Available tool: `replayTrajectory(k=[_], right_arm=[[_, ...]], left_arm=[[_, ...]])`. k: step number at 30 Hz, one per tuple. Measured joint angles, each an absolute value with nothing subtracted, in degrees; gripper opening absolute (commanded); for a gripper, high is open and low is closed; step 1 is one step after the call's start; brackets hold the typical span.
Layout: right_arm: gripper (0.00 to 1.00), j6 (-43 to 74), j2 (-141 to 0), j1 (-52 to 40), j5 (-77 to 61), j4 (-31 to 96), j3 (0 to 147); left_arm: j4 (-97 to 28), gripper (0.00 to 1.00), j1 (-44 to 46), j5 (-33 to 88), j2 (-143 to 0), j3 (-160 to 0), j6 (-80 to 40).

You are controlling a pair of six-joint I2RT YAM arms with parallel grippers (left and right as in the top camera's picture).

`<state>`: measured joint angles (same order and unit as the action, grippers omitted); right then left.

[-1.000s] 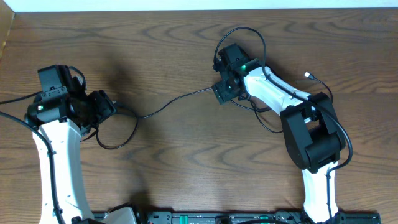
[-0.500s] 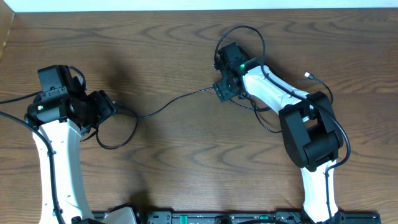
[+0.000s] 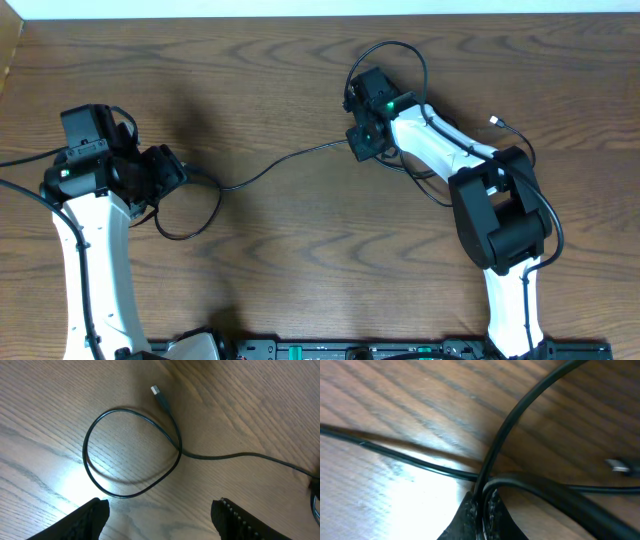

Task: Untangle cables

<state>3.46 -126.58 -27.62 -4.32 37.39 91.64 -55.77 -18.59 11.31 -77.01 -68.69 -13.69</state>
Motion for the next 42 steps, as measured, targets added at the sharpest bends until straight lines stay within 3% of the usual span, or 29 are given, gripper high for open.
replayTrajectory(k=[10,18,25,36,42], right_arm=[[0.01,2.28,-125.29,-28.16,-6.74,49.84,97.6],[0.01,0.6,-107.2,-25.15,-7.75,55.22,110.45],[0.01,-0.49,-94.89,-13.1,-8.01,59.75,116.71],[0.01,-1.32,-94.48,14.09,-7.62,62.98,118.04],[0.01,-1.72,-94.48,24.62,-6.33,60.99,118.19]], left_arm=[[-55.81,0.71,-18.59,11.31,-77.01,-68.69,-13.67],[-56.34,0.71,-18.59,11.51,-77.01,-68.69,-13.69],[-56.69,0.71,-18.59,12.16,-77.01,-68.69,-13.67],[-56.71,0.71,-18.59,12.51,-77.01,-68.69,-13.67],[-57.12,0.71,-18.59,12.82,-77.01,-68.69,-13.67]])
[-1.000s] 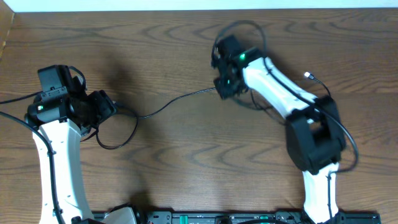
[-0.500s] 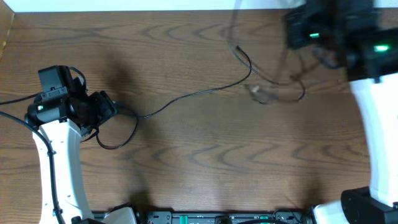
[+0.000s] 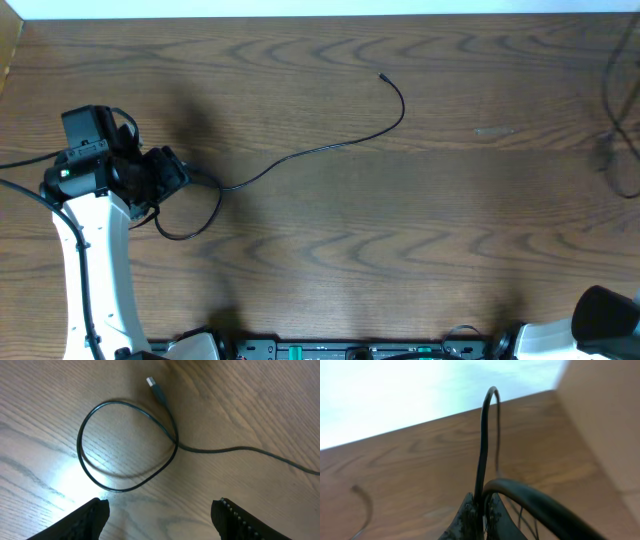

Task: Untangle cables

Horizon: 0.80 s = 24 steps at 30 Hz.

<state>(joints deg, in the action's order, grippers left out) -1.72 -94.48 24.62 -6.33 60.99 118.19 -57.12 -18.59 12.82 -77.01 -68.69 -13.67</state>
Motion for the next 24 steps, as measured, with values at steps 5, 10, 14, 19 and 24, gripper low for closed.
replayTrajectory(k=[5,10,14,19,24], right_arm=[[0.01,-0.82,-94.54,32.62,-4.8,59.05,118.32],[0.01,0.27,-97.21,38.13,-2.35,59.09,119.07],[0.01,0.75,-102.04,40.21,-0.36,59.13,119.13],[0.01,1.1,-108.73,41.98,2.61,59.0,119.13],[0.01,4.32,-113.43,45.19,6.72,59.27,119.13]], left_arm=[[-58.48,0.71,-18.59,13.02,-77.01,-68.69,-13.5],[-58.57,0.71,-18.59,13.61,-77.01,-68.69,-13.23],[-58.41,0.71,-18.59,16.67,-77.01,-68.69,-10.83],[-58.17,0.7,-18.48,20.58,-77.01,-68.69,-7.57],[-58.17,0.71,-16.8,23.29,-77.01,-68.69,-5.48]])
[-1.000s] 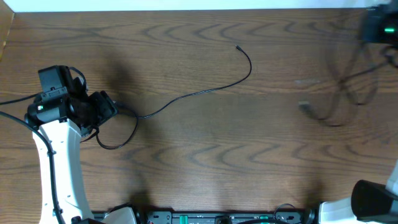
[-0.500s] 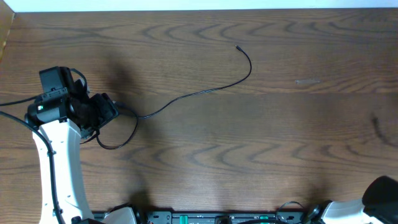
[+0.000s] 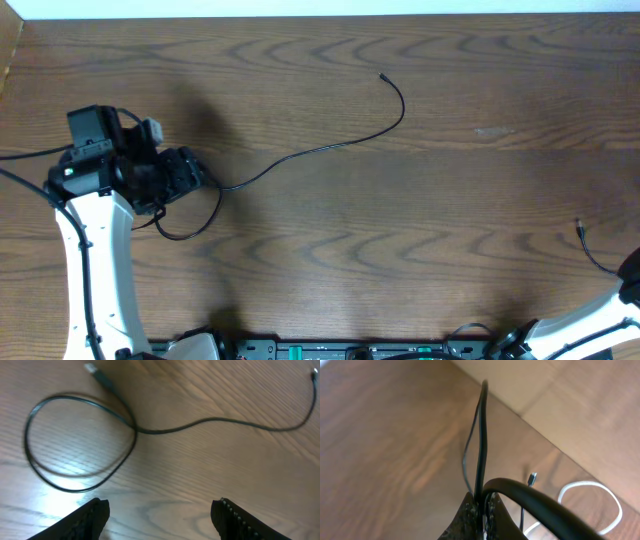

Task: Untangle cables

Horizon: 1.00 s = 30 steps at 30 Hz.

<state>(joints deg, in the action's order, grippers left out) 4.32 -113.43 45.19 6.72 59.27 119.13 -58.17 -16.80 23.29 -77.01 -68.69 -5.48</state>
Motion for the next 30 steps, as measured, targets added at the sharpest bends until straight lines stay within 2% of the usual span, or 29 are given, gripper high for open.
replayTrajectory(k=[9,17,18,19,20,30], right_arm=[[0.01,10.28,-116.16,52.73,10.35,59.72,119.13],[0.01,11.55,-119.61,52.97,10.17,59.09,119.15],[0.08,11.68,-120.4,52.97,10.09,59.0,119.15],[0.56,11.84,-121.19,52.97,9.98,58.85,119.15],[0.99,12.1,-122.02,52.97,9.69,58.7,119.15],[0.99,12.64,-123.7,53.01,1.06,57.1,119.15]], left_arm=[[-58.5,0.71,-11.86,24.58,-76.82,-68.69,-4.16],[-58.76,0.71,-8.69,25.43,-74.46,-68.69,-4.01],[-58.83,0.71,-8.62,25.61,-74.24,-68.69,-4.01],[-58.96,0.71,-8.56,25.89,-74.04,-68.69,-4.01],[-59.02,0.71,-8.56,26.3,-73.91,-68.69,-4.01],[-60.2,0.71,-8.56,28.27,-71.92,-68.69,-4.01]])
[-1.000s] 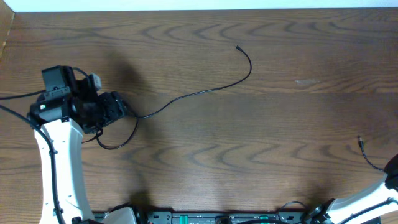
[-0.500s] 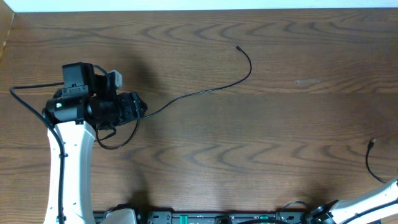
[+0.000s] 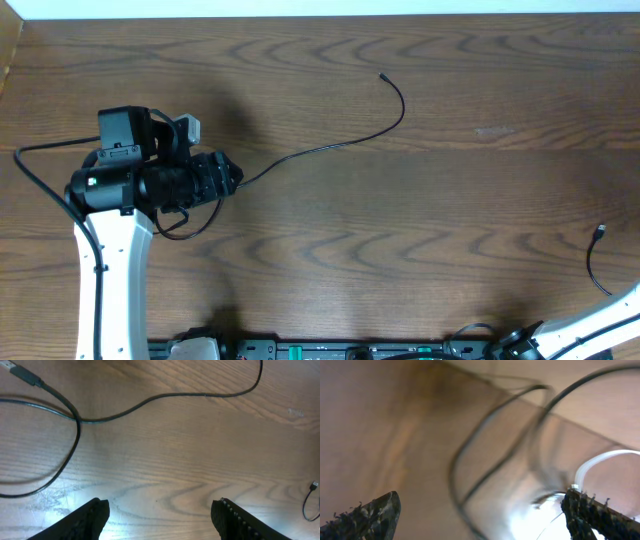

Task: Untangle cables

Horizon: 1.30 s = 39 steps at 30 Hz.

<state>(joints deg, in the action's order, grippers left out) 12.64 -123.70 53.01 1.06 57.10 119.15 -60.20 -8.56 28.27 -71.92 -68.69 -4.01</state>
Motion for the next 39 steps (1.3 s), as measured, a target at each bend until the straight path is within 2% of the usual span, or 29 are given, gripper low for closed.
replayTrajectory(k=[10,17,22,33,39], right_arm=[[0.99,8.08,-123.7,52.07,-37.95,51.48,119.15],[0.99,5.19,-123.59,47.48,-45.58,55.53,119.15],[0.99,3.22,-119.85,42.96,-38.46,57.95,119.13],[0.99,0.8,-96.86,27.14,-12.71,62.7,118.13],[0.99,1.19,-85.56,16.23,-0.69,50.09,96.44]], left_arm=[[-62.96,0.71,-8.56,28.42,-68.93,-68.69,-3.99],[-63.94,0.71,-8.56,28.42,-65.98,-68.69,-3.18],[-65.34,0.71,-8.56,28.38,-65.34,-68.69,-1.56],[-62.59,0.72,-8.56,23.9,-65.25,-68.69,-0.58],[-60.97,0.72,-8.56,21.91,-63.48,-68.69,-0.14]])
